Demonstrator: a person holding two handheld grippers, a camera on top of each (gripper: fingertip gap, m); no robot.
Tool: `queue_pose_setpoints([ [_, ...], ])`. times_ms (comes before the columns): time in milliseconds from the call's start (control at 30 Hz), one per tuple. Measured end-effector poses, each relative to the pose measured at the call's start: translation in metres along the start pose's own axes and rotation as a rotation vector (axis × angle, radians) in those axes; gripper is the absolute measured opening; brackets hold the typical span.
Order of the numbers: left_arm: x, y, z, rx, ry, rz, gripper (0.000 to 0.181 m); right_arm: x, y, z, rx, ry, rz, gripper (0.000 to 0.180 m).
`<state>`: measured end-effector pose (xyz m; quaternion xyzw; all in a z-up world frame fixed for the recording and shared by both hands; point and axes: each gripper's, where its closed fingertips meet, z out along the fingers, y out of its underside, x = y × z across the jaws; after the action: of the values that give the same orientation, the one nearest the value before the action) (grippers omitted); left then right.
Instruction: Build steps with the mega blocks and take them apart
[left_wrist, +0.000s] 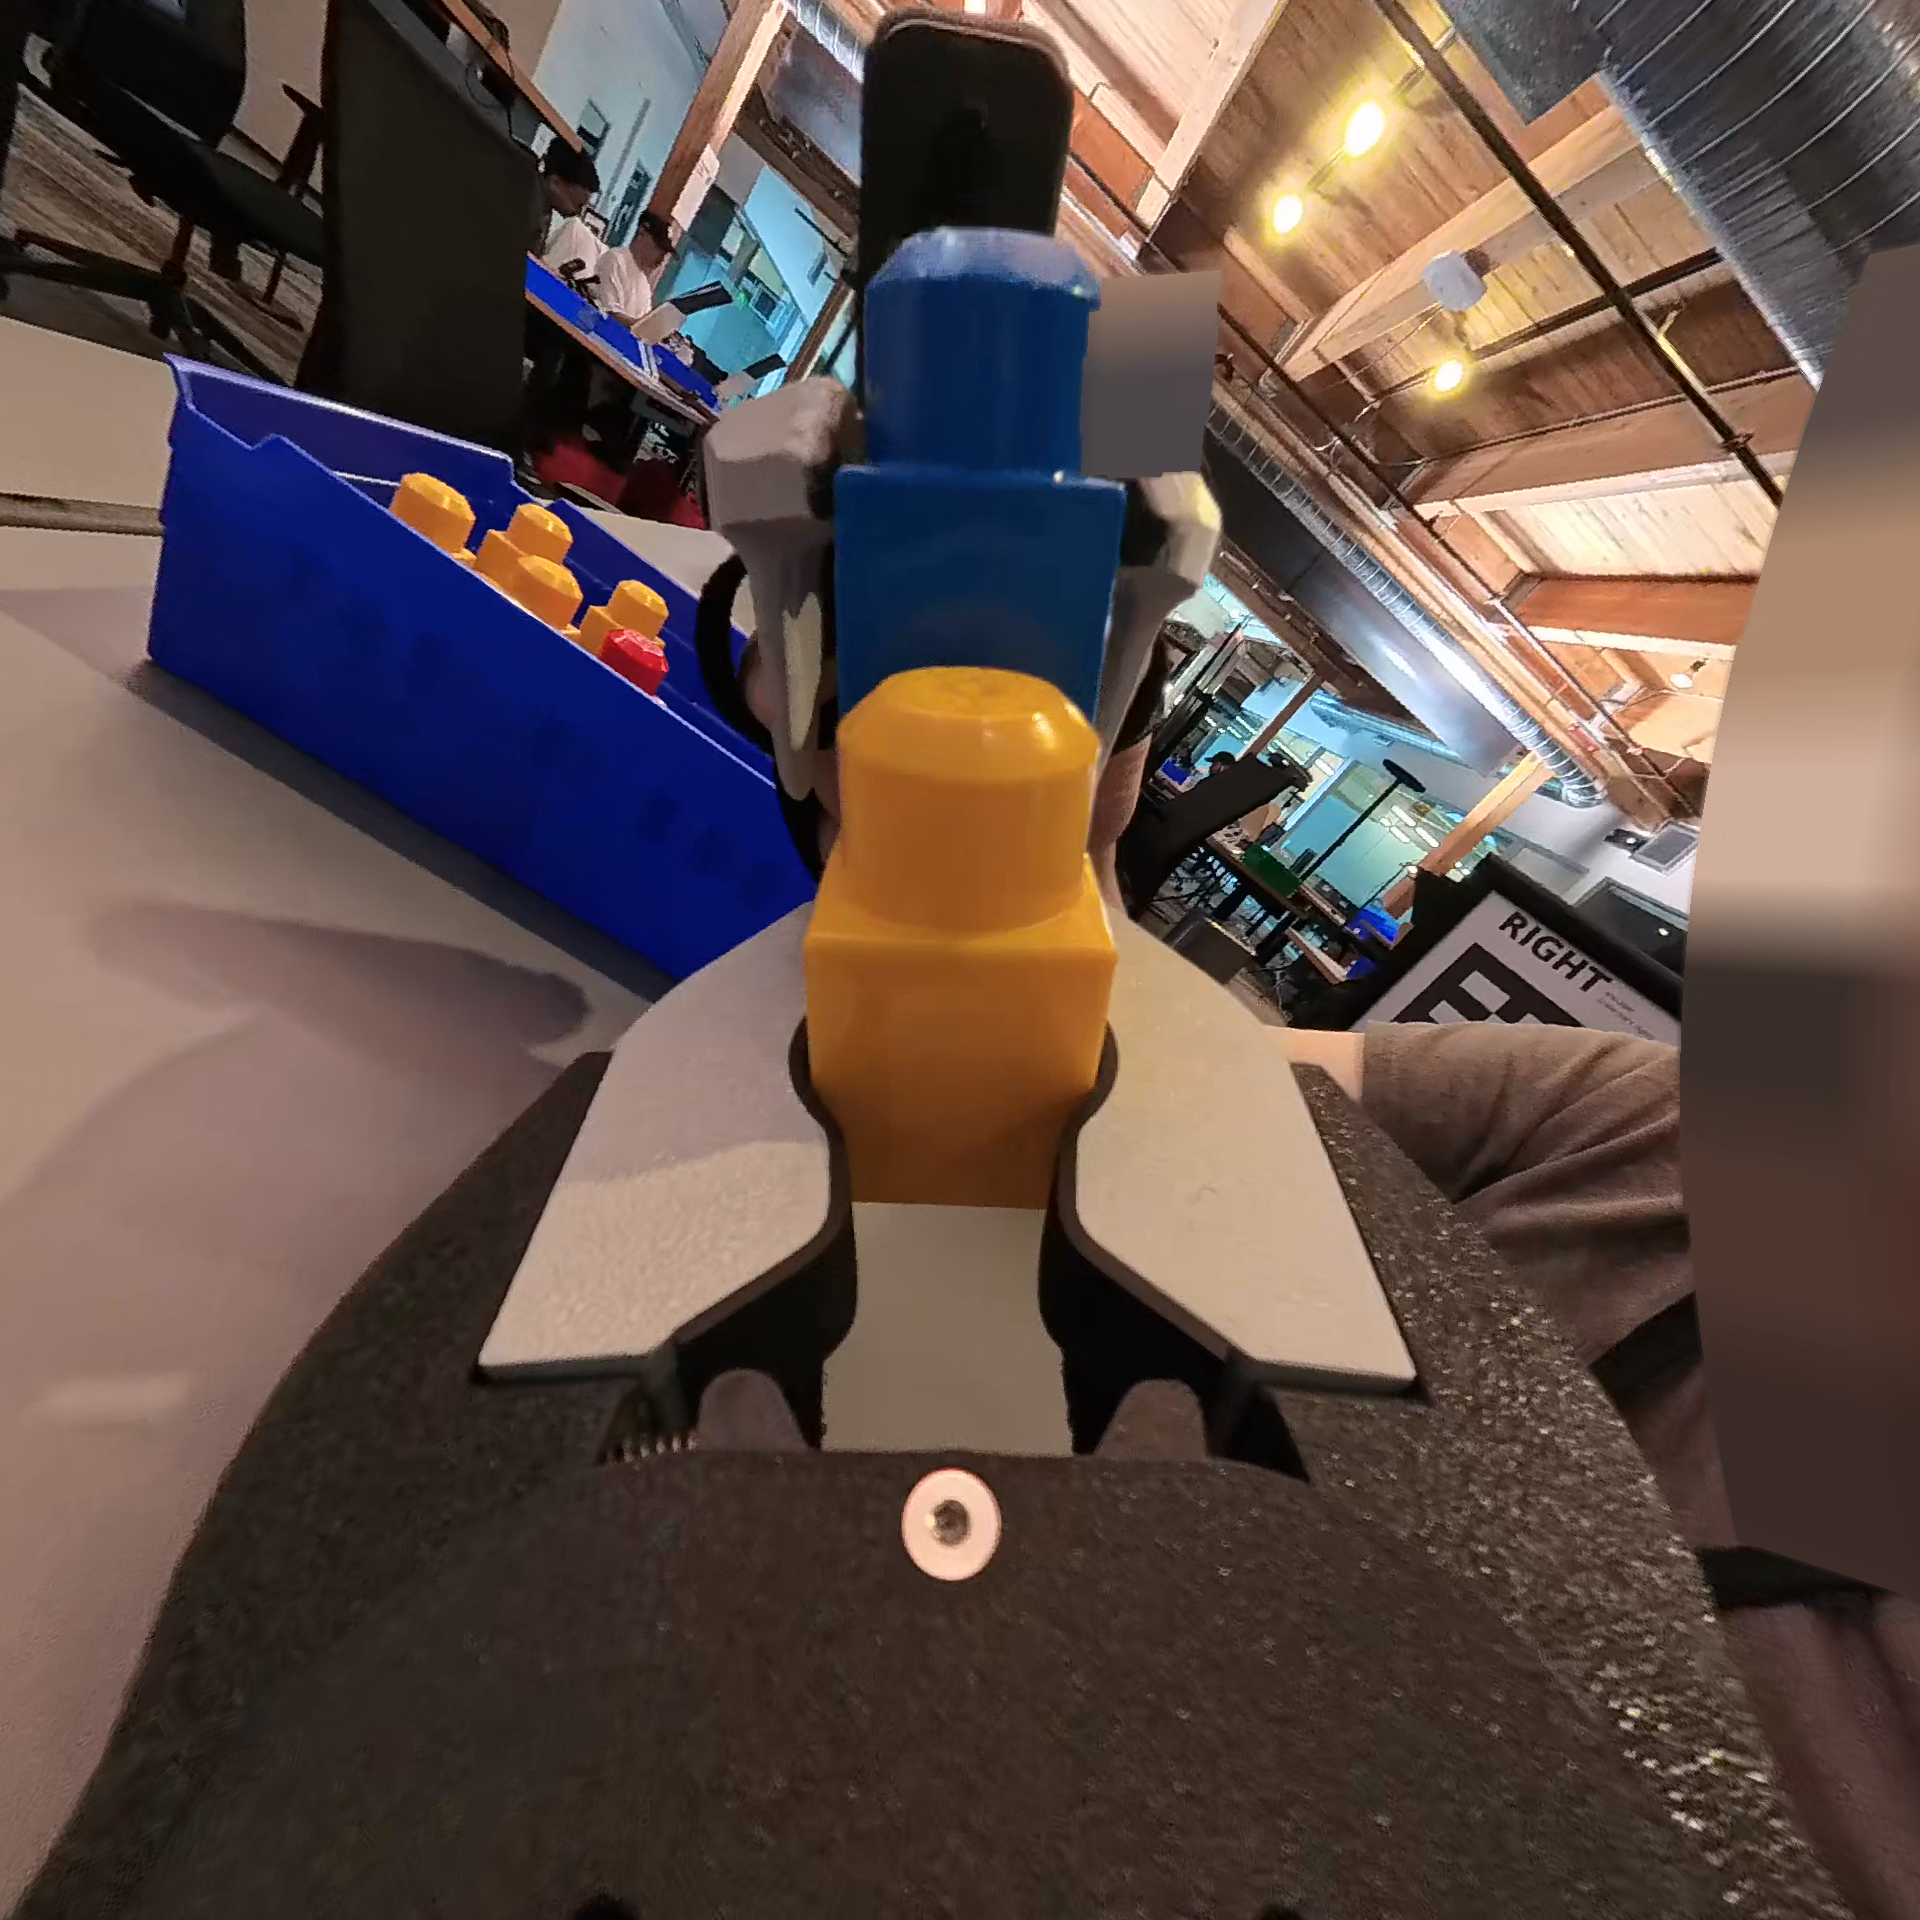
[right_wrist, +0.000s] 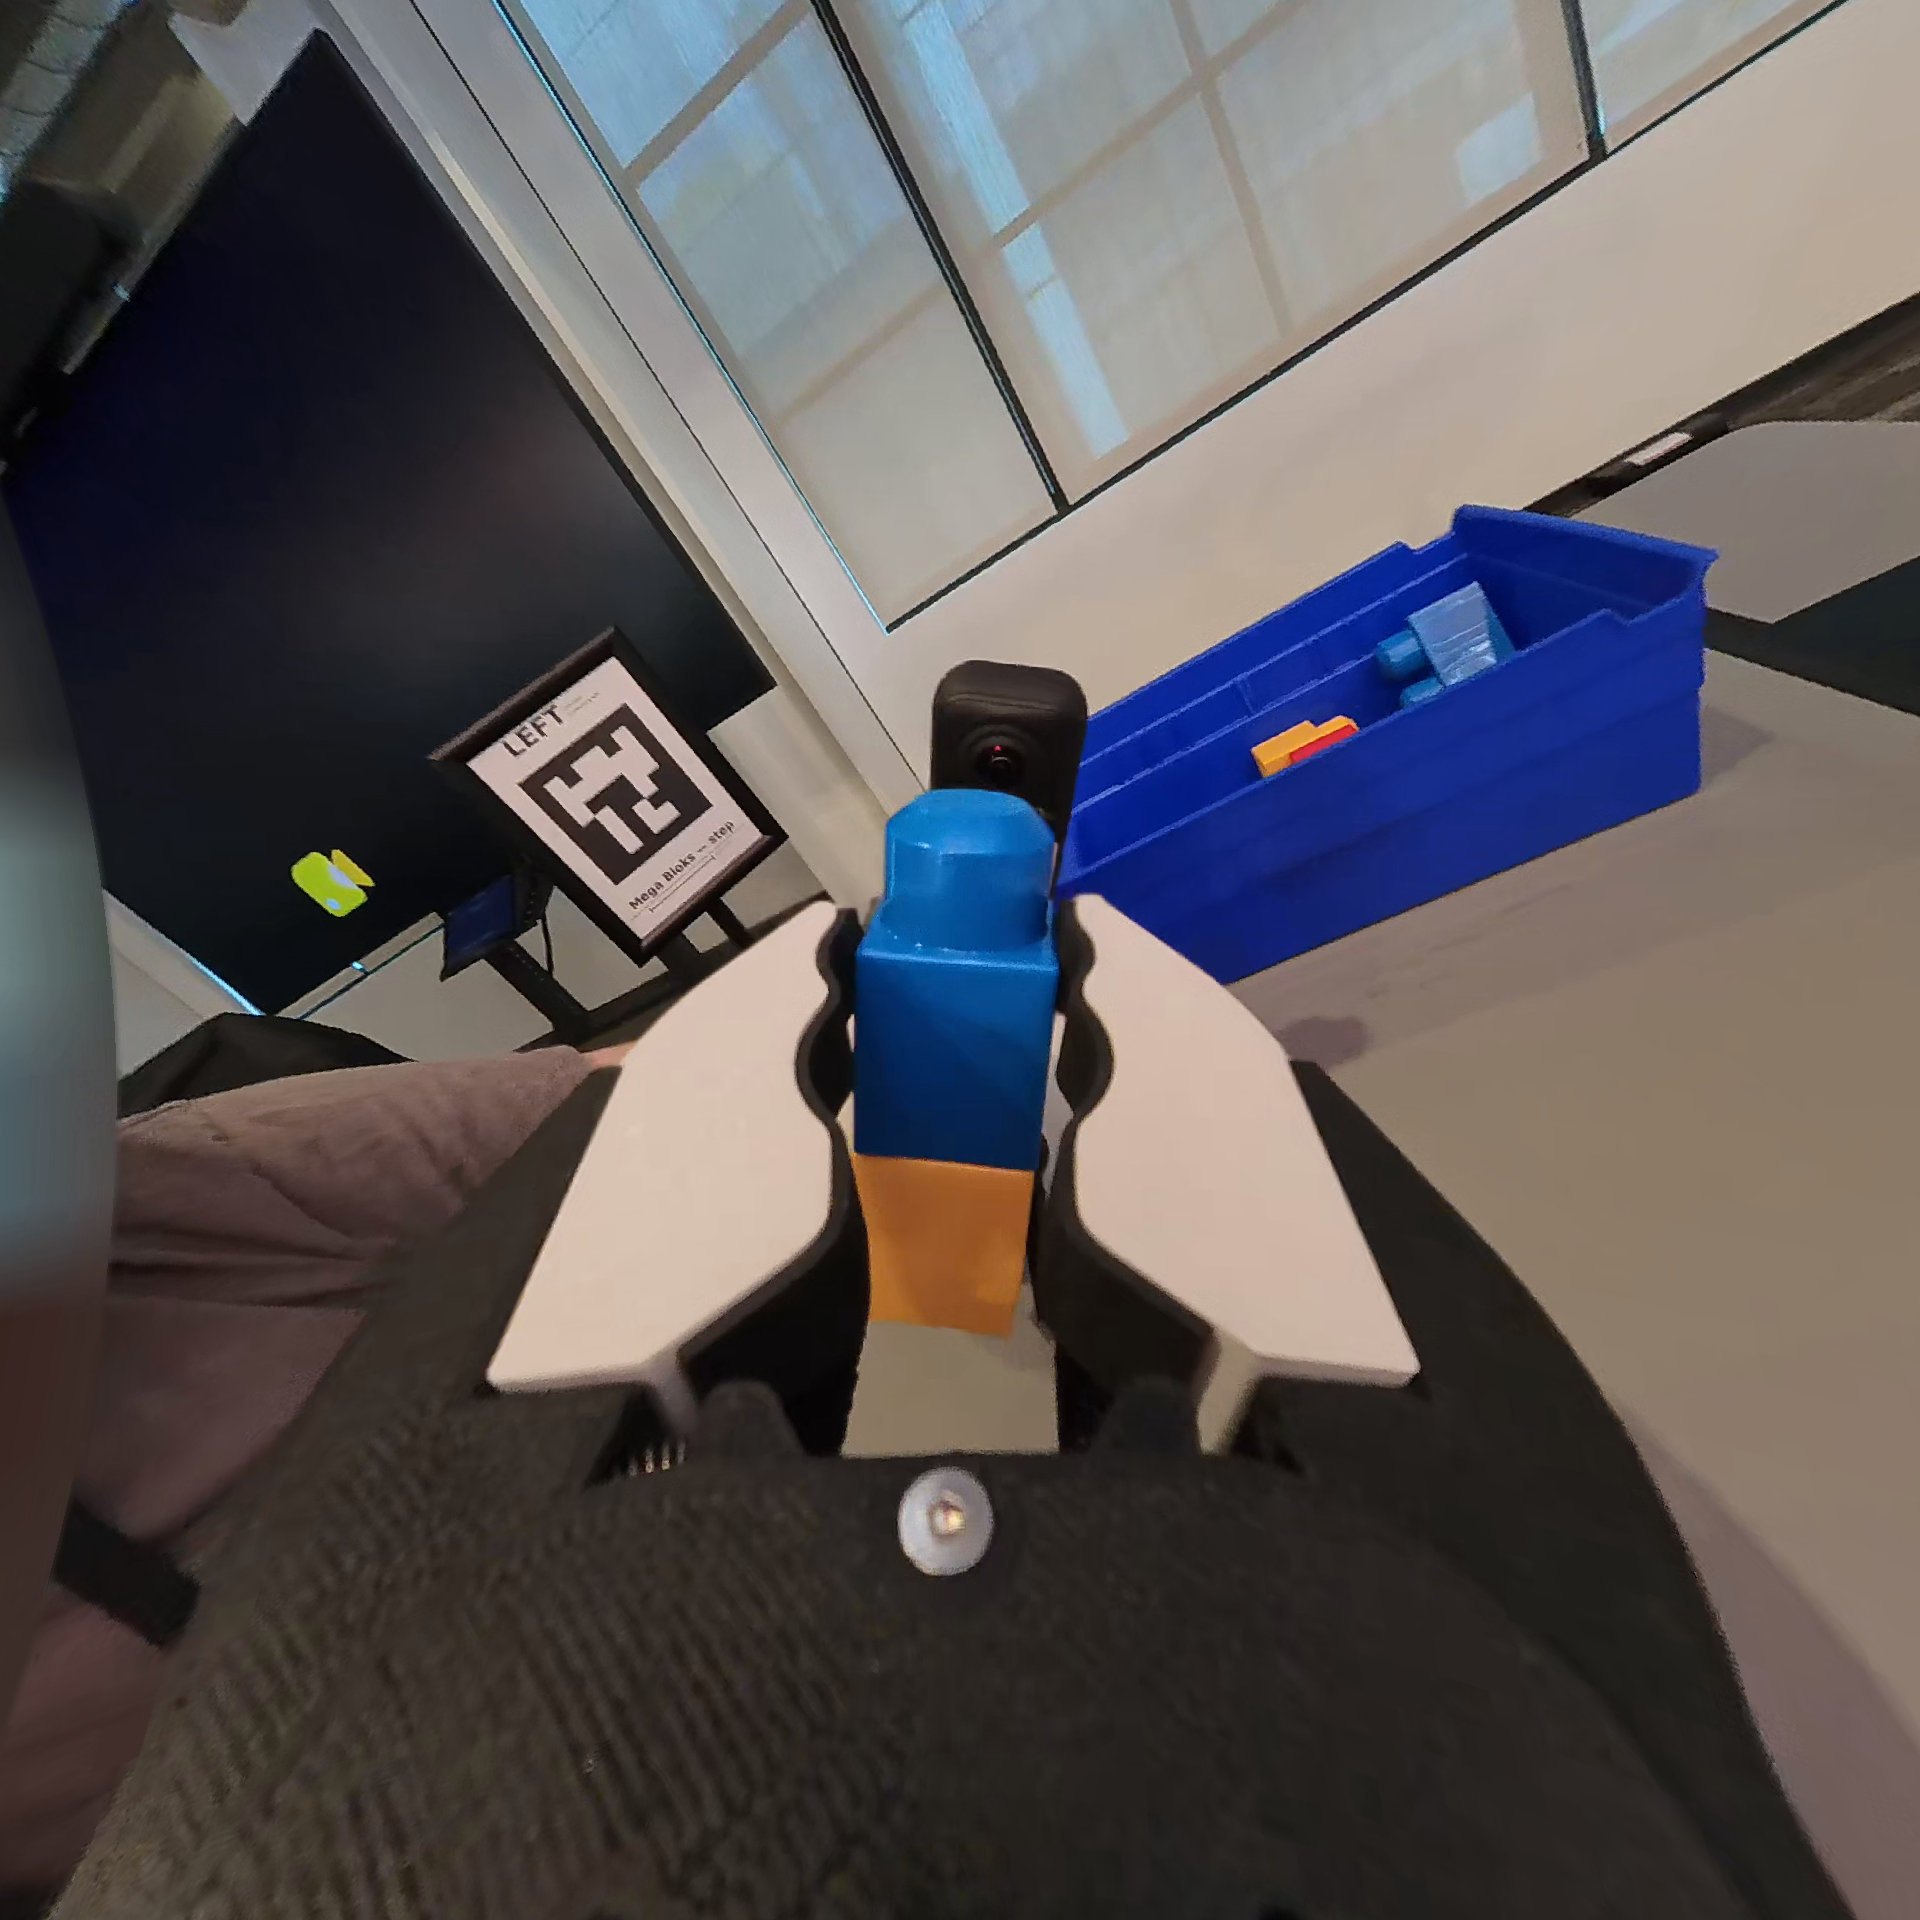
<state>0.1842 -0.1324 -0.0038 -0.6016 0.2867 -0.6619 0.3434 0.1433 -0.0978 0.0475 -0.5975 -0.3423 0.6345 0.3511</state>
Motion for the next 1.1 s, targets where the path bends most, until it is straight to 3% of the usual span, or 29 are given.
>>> queue_pose_setpoints([
  [400, -0.001, 0.0, -0.003, -0.038, -0.055, 0.077, 0.04, -0.003, 0.001, 0.001, -0.017, 0.011, -0.056, 0.038],
  [533, -0.005, 0.0, -0.001, -0.118, -0.141, 0.314, 0.04, -0.013, 0.001, -0.004, -0.099, 0.019, -0.22, 0.037],
  [633, -0.003, 0.003, 0.0, -0.158, -0.209, 0.502, 0.04, -0.03, -0.005, -0.014, -0.144, 0.02, -0.36, 0.047],
  [900, 0.009, -0.001, -0.001, -0.14, -0.218, 0.665, 0.04, -0.031, 0.032, -0.018, -0.443, 0.085, -0.627, 0.057],
  [1033, 0.011, 0.002, 0.0, -0.141, -0.202, 0.718, 0.04, -0.032, 0.039, -0.014, -0.497, 0.108, -0.713, 0.037],
  [1100, 0.012, 0.002, 0.001, -0.134, -0.214, 0.759, 0.057, -0.031, 0.038, -0.016, -0.515, 0.135, -0.748, 0.037],
])
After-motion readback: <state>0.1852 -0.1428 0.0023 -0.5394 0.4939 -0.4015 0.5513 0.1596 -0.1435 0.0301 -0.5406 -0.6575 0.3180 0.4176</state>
